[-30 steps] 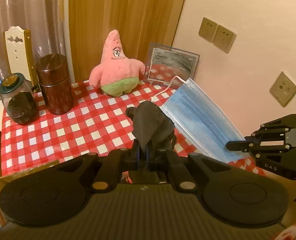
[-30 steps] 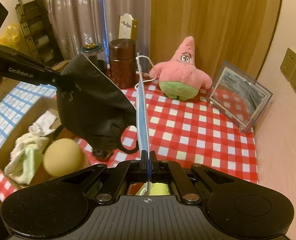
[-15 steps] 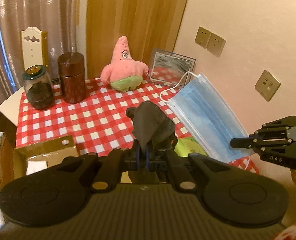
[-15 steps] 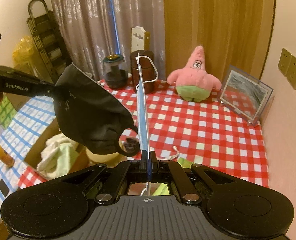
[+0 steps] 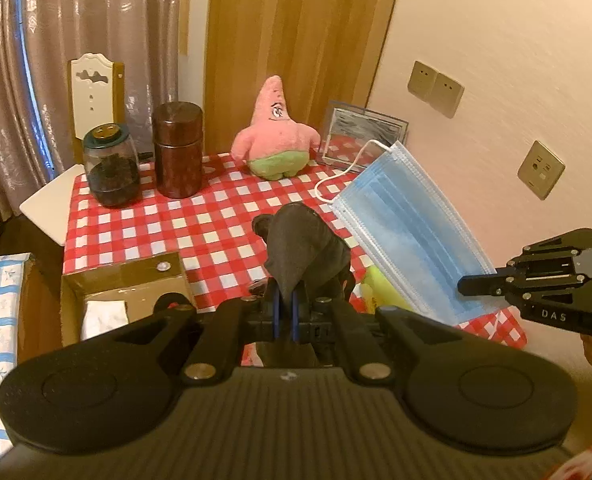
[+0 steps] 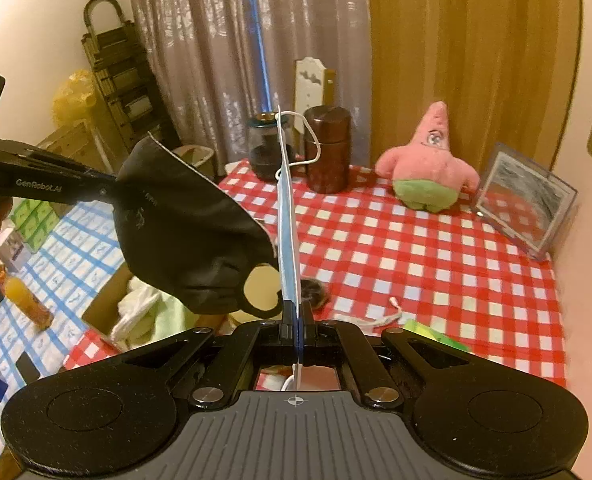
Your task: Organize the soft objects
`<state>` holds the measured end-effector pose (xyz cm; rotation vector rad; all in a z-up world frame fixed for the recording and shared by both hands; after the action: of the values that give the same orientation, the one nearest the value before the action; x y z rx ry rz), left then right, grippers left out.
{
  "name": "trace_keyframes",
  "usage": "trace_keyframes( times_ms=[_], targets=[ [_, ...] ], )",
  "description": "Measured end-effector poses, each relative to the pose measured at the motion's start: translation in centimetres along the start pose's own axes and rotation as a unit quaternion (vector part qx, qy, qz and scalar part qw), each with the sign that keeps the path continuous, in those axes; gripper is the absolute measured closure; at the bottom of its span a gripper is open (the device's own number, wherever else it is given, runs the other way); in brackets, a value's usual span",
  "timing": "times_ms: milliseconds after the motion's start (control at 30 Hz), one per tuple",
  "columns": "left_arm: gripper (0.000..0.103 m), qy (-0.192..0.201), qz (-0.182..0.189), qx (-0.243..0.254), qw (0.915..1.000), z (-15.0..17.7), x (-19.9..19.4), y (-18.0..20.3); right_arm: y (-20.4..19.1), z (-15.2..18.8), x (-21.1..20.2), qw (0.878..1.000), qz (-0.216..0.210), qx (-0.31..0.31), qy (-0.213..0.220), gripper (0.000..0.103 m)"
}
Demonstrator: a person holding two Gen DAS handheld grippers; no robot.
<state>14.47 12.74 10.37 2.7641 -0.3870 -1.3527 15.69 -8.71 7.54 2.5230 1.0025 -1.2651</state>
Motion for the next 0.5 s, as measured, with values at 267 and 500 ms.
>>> trace_keyframes(
  times_ms=[267,500],
  targets=[
    [0.098,0.0,-0.021,-0.018,0.9996,1.5,-1.5,-3.5,-3.4,-1.3,1.3,1.0,-0.025,-0.01,0.002,0.103],
    [0.098,0.0,-0.046,-0.049,0.9978,3.3,-2.8,-7.8,-6.9,-2.8,3.8,0.998,-0.057,-0.022,-0.001,0.103]
  ],
)
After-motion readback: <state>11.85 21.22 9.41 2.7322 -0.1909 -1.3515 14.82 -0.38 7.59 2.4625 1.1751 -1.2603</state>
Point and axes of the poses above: each gripper's, at about its wrist camera, not at the fingertips, and x roughly the way its jaws point, y to its right, z to its underside, the point moved 6 cm from there along x, roughly the way its jaws point, and after that the axes turned 7 degrees about -y, right-handed, at the moved point
